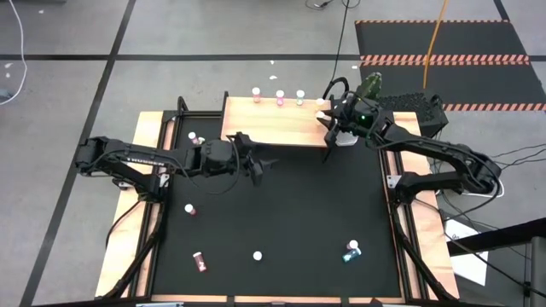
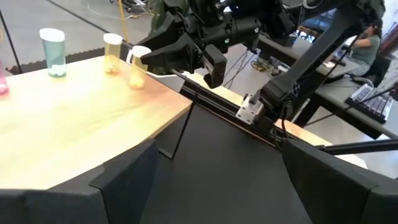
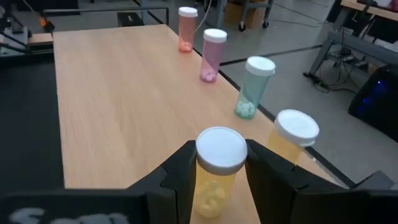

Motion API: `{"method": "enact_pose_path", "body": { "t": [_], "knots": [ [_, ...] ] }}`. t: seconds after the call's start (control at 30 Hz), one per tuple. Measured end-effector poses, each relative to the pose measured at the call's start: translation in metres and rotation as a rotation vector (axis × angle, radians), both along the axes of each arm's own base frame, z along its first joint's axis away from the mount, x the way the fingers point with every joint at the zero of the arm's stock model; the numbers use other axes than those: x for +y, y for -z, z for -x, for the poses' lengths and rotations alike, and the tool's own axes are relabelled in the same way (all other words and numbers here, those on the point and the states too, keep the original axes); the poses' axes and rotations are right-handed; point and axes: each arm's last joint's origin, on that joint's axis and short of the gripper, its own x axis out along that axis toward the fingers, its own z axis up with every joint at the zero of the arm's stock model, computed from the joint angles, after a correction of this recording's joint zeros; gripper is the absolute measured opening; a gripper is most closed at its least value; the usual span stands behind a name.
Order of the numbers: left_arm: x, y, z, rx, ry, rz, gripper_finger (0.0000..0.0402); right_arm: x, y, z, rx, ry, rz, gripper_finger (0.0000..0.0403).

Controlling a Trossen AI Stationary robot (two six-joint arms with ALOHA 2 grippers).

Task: Pick and place medicine bottles onto shelf by color
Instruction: Put the bottom yellow pill bottle on the shelf aligned with the other yellow pill bottle

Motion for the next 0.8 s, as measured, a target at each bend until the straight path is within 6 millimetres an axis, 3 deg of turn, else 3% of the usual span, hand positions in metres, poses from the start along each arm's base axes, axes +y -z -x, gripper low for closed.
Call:
{"method": "enact_pose_path", "body": {
  "t": [0.43,0.8],
  "knots": [
    [0.017,0.000,0.001,-0.004,-0.047,0.002,0.0344,-0.006,0.001,0.003,-0.002,0.028,-0.003,0.0124],
    [0.017,0.000,0.001,0.002,-0.041,-0.015,0.0344,-0.006,0.001,0.003,-0.009,0.033,-0.021,0.0167]
  ]
}}
